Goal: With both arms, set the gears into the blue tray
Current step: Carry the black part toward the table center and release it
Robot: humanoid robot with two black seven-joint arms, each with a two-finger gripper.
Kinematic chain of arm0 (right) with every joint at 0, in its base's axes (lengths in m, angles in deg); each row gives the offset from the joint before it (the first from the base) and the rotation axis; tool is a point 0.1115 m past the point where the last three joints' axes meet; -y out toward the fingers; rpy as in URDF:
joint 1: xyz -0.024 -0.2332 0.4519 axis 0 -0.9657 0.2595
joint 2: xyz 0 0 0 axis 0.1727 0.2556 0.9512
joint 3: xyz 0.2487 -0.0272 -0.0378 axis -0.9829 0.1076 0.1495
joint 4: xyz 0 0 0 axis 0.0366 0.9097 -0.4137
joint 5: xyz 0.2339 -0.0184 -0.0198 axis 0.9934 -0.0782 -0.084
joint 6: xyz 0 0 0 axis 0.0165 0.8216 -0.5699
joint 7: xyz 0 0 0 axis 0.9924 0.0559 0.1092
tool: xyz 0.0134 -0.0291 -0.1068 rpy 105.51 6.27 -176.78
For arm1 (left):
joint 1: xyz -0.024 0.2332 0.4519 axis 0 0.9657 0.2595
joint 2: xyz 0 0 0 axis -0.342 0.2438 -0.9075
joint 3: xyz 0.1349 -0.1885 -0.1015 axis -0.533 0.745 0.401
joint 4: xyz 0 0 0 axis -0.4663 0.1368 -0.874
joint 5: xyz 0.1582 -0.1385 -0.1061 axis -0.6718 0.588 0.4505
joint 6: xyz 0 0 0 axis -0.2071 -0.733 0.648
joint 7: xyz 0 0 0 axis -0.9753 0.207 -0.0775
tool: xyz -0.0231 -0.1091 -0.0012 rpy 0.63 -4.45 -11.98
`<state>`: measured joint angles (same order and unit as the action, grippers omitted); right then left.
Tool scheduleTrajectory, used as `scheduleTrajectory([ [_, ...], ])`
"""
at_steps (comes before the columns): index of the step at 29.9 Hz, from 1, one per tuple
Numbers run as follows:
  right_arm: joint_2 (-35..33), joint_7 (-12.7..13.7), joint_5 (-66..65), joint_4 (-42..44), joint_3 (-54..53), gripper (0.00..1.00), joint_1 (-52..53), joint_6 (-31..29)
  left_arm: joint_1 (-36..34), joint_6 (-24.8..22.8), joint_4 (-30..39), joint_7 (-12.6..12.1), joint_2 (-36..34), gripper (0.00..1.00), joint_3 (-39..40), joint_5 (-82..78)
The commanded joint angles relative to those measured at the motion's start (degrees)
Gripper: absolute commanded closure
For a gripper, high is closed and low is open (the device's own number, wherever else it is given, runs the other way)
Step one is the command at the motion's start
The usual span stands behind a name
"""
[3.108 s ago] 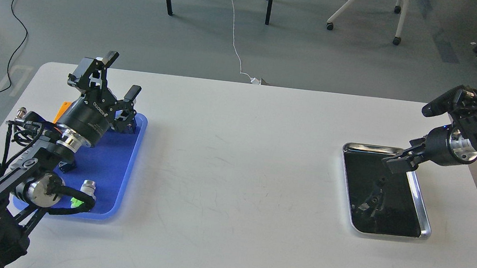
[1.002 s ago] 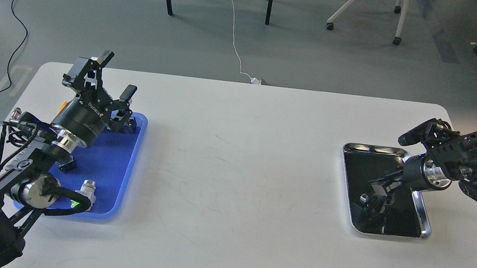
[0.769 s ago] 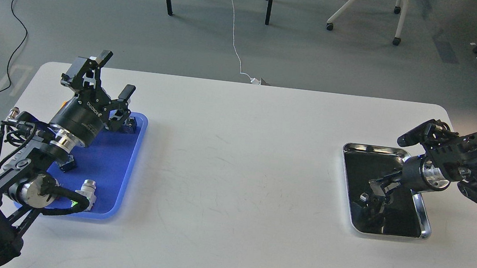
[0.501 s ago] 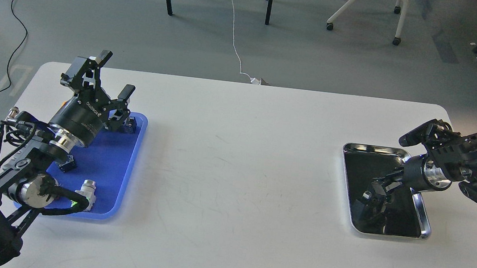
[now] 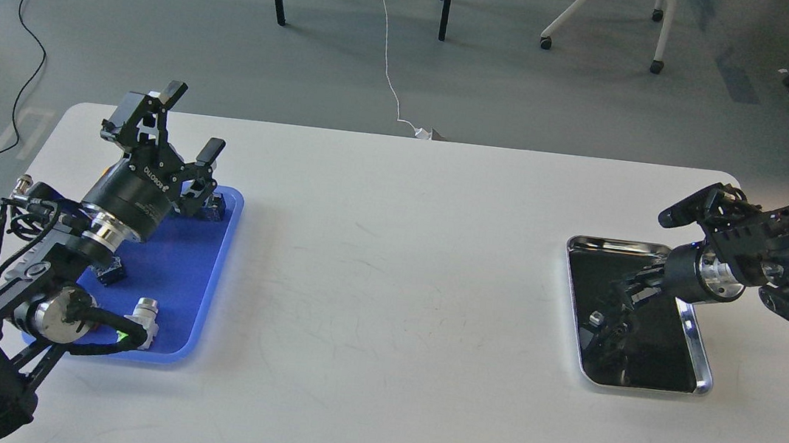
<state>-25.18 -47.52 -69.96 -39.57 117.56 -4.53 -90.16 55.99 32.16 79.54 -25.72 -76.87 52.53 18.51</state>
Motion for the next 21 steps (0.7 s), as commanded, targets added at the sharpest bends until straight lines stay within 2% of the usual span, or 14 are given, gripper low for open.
scheduleTrajectory([
  [1,-0.44,0.04,1.29,-3.82,0.02,0.82,5.85,-0.39,-0.14,-0.08,0.14,0.00,-0.02,0.01,0.01,0.00],
  [6,1.48,0.04,5.33,-8.91,0.36,0.82,11.92,-0.57,0.04,-0.08,0.49,0.00,-0.11,0.01,0.01,0.00],
  [17,19.67,0.04,14.03,-9.36,1.60,0.81,13.33,-1.27,0.04,0.00,0.93,0.00,-0.99,0.01,0.01,0.00],
  [21,27.83,0.04,16.32,-5.16,4.22,0.81,12.90,-0.75,0.04,0.00,1.02,-0.09,-0.90,0.01,0.01,0.00],
])
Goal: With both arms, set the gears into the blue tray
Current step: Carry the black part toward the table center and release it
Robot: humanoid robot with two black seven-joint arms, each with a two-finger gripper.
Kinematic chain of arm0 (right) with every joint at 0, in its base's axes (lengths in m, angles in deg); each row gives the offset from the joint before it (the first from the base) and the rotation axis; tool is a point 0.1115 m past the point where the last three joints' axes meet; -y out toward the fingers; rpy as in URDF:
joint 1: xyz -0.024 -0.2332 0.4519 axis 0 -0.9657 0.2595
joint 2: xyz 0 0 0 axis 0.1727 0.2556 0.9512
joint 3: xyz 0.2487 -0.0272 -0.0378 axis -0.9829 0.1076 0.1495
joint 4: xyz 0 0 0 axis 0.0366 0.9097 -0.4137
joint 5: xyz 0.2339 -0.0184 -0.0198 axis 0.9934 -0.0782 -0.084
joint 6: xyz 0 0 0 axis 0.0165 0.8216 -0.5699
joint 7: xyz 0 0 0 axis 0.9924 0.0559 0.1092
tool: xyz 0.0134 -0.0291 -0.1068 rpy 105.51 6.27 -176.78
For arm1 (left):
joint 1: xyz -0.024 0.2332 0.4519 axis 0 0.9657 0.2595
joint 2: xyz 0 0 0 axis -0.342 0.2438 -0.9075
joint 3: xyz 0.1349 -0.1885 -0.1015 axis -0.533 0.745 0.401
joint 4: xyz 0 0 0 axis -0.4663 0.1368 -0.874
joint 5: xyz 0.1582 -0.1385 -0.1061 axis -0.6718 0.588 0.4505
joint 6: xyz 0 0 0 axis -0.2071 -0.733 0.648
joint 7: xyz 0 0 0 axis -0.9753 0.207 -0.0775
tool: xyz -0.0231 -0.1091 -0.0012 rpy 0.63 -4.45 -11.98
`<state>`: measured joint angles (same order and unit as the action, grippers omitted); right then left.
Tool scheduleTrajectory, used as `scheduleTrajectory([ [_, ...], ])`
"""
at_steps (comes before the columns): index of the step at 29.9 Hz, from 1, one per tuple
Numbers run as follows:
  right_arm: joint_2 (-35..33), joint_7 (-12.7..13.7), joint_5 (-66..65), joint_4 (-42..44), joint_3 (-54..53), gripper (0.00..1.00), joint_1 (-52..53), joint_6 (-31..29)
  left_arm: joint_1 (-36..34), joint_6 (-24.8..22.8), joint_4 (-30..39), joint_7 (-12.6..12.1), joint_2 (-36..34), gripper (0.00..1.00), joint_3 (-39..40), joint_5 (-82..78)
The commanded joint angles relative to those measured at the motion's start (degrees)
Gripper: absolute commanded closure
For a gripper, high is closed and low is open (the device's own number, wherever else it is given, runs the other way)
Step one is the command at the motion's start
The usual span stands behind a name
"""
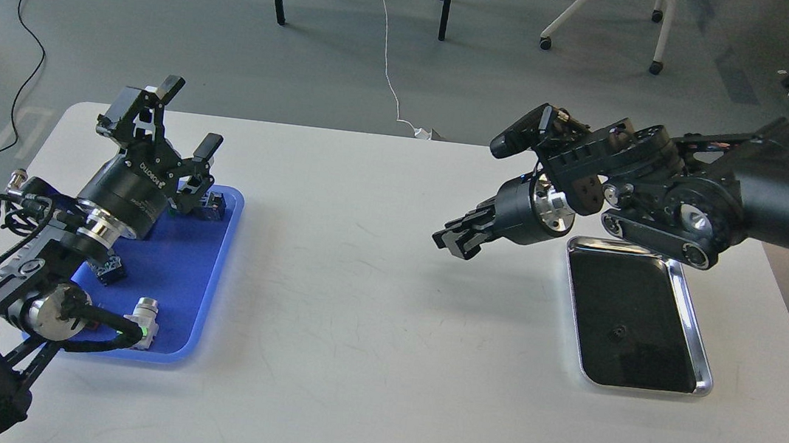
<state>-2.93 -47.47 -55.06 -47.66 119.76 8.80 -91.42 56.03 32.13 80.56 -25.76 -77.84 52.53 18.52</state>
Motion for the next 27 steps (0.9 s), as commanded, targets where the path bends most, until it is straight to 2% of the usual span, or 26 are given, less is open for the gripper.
scheduleTrajectory([
  [1,6.66,-0.01,1.60,4.26,2.81,0.81,-0.78,0.69,0.00,0.03,0.00,-0.05,0.07,0.01,0.00,-0.01],
  [14,6.66,-0.01,8.72,9.72,6.16,0.80,-7.90,5.08,0.35,0.03,0.35,-0.05,0.07,0.01,0.00,-0.01],
  [27,6.66,-0.01,15.05,4.01,5.63,0.79,-9.66,5.35,0.70,0.03,0.35,-0.05,-0.02,0.01,0.09,-0.01],
])
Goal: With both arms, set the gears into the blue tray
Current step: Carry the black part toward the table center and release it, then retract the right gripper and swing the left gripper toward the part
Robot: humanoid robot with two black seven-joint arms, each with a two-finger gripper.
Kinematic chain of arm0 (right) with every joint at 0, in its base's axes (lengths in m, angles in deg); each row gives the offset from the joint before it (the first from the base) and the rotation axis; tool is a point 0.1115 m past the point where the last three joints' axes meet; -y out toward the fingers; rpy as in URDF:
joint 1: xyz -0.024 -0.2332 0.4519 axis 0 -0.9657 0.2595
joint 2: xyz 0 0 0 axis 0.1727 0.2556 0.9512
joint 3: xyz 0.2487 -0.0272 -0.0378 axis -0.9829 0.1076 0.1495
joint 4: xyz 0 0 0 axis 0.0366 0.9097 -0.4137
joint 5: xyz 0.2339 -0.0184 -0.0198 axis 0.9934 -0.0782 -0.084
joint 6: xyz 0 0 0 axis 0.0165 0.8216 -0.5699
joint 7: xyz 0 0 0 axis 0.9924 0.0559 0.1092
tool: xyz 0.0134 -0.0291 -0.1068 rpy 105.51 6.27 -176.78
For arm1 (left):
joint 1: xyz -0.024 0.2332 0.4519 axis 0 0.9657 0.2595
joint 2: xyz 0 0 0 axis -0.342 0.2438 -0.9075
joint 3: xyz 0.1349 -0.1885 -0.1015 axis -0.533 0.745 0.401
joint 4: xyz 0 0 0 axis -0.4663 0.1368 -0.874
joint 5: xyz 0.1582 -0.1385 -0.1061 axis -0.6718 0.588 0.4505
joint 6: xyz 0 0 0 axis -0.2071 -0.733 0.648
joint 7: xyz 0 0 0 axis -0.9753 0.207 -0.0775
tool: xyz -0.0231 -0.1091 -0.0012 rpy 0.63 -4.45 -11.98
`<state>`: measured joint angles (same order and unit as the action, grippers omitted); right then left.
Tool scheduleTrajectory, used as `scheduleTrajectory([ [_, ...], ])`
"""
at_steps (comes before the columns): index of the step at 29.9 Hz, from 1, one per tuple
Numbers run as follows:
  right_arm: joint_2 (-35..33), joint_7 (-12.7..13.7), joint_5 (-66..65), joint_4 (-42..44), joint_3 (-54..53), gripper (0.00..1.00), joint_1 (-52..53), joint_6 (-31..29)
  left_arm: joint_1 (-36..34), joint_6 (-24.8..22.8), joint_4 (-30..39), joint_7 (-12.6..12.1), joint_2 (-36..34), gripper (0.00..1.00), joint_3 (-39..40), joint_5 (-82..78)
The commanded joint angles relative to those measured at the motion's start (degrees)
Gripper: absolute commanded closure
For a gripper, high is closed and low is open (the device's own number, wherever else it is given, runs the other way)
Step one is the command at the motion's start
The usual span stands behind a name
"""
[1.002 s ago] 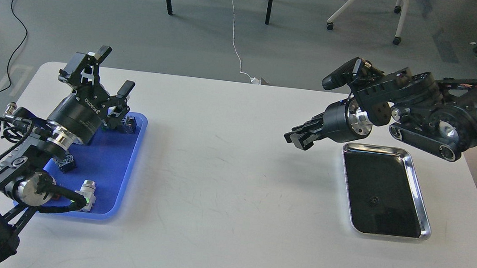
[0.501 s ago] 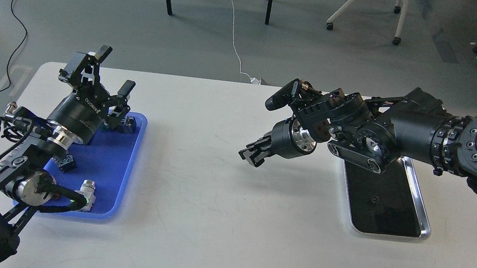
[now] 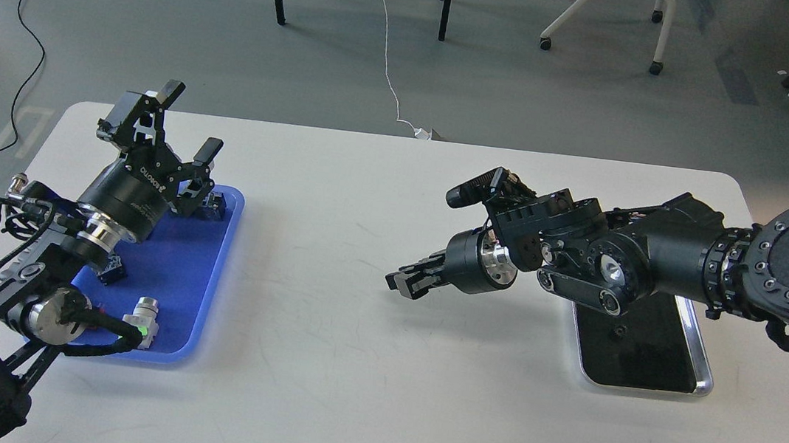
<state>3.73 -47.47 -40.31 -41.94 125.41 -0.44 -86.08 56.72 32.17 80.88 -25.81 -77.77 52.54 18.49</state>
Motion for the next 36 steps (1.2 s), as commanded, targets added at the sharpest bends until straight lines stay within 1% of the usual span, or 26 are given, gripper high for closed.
scheduleTrajectory([
  [1,0.00,0.00,0.30,-2.41,-0.01,0.79,-0.86,0.00,0.01,0.00,0.03,0.00,-0.09,0.01,0.08,-0.06],
  [7,0.00,0.00,0.38,-2.77,-0.10,0.75,-1.74,0.18,0.01,0.00,0.03,0.00,-0.09,0.01,0.00,-0.06],
  [8,0.00,0.00,0.38,-2.77,-0.10,0.73,-1.92,0.18,0.01,0.00,0.03,0.00,-0.09,0.01,0.00,-0.06],
  [10,0.00,0.00,0.30,-2.77,-0.10,0.63,-2.18,0.79,0.01,0.00,0.03,0.00,-0.09,0.01,0.00,-0.06],
  [12,0.00,0.00,0.38,-2.77,-0.10,0.58,-2.18,1.67,0.01,0.00,0.03,0.00,-0.09,0.01,0.08,-0.06],
  [14,0.00,0.00,0.38,-2.77,-0.10,0.48,-2.18,1.76,0.01,0.00,0.03,0.00,-0.09,0.01,0.00,-0.06],
  [17,0.00,0.00,0.38,-2.77,-0.45,0.37,-2.18,1.85,0.01,0.00,0.03,0.00,-0.09,0.01,0.00,-0.06],
  [20,0.00,0.00,1.08,-2.68,-2.11,0.20,-2.18,1.85,0.01,0.00,0.03,0.09,-0.09,0.01,0.00,-0.06],
  [21,0.00,0.00,2.13,-2.68,-2.82,0.16,-2.10,1.76,0.10,0.00,0.03,0.00,-0.17,0.01,0.00,-0.06],
  [24,0.00,0.00,5.65,-2.77,-4.49,0.08,-1.13,1.67,0.36,0.00,0.12,0.00,-0.61,0.01,0.00,-0.06],
  [30,0.00,0.00,10.12,-5.40,-12.03,0.04,0.89,0.80,0.37,-0.09,0.82,0.09,-1.40,0.01,0.00,-0.06],
  [31,-1.13,0.00,12.23,-5.93,-13.79,0.04,0.46,0.80,0.45,-0.18,0.82,0.17,-1.40,0.01,0.00,-0.06],
  [33,-5.78,0.00,18.02,-6.81,-17.22,0.03,-0.94,0.71,0.37,-0.18,0.82,0.18,-1.75,0.01,-0.18,-0.50],
  [36,-11.85,0.00,27.07,-7.25,-23.45,0.03,-6.30,0.71,0.45,-0.18,0.82,0.52,-1.93,0.01,-0.53,-0.68],
])
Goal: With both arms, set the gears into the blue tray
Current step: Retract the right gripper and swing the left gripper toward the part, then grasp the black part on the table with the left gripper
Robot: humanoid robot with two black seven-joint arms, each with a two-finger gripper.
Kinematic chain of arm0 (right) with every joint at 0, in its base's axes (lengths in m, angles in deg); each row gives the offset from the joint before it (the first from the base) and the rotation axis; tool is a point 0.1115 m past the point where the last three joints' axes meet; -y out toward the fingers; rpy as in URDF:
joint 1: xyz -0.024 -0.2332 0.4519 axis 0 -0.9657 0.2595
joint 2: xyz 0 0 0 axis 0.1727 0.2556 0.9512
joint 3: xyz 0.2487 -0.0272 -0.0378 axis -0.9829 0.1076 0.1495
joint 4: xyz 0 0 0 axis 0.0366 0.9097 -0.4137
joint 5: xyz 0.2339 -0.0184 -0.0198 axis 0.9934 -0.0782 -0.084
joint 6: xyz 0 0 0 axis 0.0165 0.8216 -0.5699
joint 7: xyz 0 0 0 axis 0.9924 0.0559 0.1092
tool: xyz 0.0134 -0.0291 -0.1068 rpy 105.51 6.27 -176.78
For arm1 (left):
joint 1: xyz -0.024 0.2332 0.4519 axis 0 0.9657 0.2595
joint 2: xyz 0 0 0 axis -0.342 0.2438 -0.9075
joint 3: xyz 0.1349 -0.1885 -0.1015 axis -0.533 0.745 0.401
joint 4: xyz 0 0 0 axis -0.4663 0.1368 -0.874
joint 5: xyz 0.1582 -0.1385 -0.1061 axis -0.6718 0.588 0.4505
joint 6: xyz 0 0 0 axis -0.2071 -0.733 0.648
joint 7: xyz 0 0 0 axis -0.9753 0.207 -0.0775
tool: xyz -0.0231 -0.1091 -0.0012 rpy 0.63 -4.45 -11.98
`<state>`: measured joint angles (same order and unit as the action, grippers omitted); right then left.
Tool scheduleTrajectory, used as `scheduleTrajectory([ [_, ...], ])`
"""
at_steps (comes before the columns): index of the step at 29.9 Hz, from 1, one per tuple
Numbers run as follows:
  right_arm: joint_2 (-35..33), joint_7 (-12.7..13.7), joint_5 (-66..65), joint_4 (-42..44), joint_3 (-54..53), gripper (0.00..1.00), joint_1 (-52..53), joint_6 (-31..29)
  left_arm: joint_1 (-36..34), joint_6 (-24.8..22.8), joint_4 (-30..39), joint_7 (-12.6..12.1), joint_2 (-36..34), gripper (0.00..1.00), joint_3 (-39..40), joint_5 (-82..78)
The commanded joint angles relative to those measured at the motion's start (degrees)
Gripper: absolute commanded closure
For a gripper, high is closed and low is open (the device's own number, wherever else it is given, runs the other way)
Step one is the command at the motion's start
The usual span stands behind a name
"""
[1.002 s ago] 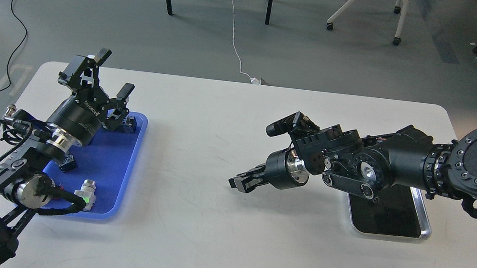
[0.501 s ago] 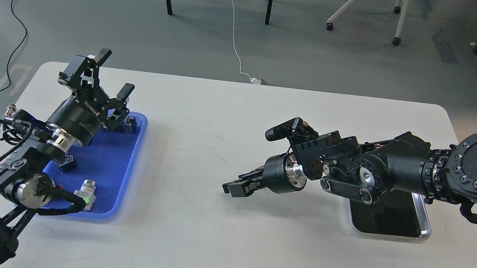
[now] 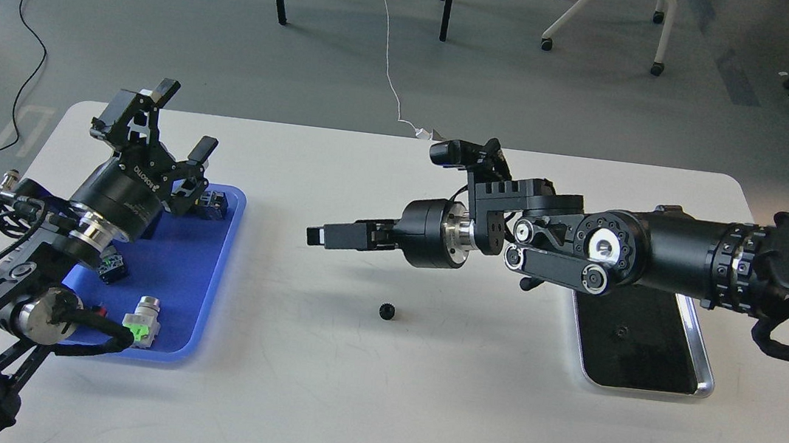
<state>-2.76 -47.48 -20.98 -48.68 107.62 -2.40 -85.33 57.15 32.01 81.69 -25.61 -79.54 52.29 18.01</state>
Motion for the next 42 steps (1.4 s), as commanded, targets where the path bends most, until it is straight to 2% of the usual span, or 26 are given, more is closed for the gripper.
scheduleTrajectory([
  [1,-7.28,0.01,9.60,-0.51,-8.21,0.03,-6.26,-0.03,0.02,-0.10,0.01,1.20,-0.16,0.01,-0.54,-0.20],
  [4,-12.74,0.01,13.48,-0.51,-17.61,0.03,-13.73,-0.99,-0.07,-0.10,0.01,4.77,-0.24,0.01,-0.98,-1.52],
  [8,-17.66,0.01,19.62,-0.25,-30.61,0.03,-23.14,-6.52,-0.15,-1.94,1.41,4.77,-0.33,0.01,-0.98,-7.39],
  [14,-23.38,0.01,30.61,0.19,-41.71,0.03,-31.76,-12.07,-0.85,-3.35,6.94,4.77,-0.16,0.01,-2.56,-23.99],
  [19,-25.93,0.01,34.67,0.19,-47.34,0.03,-38.09,-15.15,-5.68,-3.62,11.25,4.77,-0.16,0.01,-11.07,-43.58],
  [24,-28.39,0.01,34.76,-0.34,-51.03,0.03,-43.19,-15.33,-16.47,-3.71,11.79,4.77,-0.07,0.01,-23.89,-65.46],
  [28,-29.36,0.01,34.76,-0.25,-52.62,0.03,-44.95,-16.29,-26.15,-3.71,10.56,4.77,0.37,0.01,-32.52,-75.77],
  [33,-29.63,0.01,34.85,-0.16,-52.71,0.03,-46.62,-17.96,-36.35,-3.71,2.93,4.77,3.87,0.01,-42.53,-84.30],
  [38,-29.63,0.01,34.76,-0.16,-53.50,0.03,-47.68,-17.96,-38.82,-3.44,-5.60,4.77,8.53,0.03,-46.51,-87.76],
  [42,-29.72,0.01,34.76,-0.07,-53.50,0.03,-47.77,-17.96,-38.65,-3.53,-7.81,4.77,10.65,0.05,-46.77,-87.76],
])
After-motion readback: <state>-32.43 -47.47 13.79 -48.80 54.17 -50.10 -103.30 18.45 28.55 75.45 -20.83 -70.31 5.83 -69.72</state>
